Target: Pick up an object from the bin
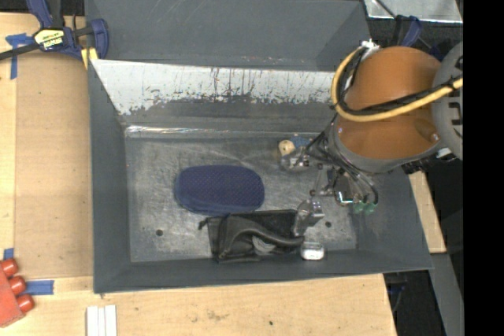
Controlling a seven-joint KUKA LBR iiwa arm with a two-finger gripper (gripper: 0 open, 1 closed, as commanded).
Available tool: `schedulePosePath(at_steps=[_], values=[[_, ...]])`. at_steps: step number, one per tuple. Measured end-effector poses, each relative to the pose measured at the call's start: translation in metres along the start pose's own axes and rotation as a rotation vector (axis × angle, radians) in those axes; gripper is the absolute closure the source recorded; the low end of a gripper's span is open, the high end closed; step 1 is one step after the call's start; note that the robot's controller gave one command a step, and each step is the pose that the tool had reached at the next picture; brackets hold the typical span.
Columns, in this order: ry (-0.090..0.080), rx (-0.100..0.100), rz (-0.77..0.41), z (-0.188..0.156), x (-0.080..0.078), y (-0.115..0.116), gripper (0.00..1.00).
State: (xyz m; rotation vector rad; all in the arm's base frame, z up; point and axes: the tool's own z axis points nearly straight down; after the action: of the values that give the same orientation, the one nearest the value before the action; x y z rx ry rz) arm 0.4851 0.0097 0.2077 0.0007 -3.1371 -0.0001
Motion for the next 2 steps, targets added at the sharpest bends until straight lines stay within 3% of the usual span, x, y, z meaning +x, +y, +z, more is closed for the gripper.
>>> schedulePosePath(at_steps=[1,2], values=[[-0.009,0.001,-0.107,0.1205,-0.0155,0.0705,0.00],[-0.016,-0.001,-0.103,0.1151,-0.0168,0.0699,1.00]])
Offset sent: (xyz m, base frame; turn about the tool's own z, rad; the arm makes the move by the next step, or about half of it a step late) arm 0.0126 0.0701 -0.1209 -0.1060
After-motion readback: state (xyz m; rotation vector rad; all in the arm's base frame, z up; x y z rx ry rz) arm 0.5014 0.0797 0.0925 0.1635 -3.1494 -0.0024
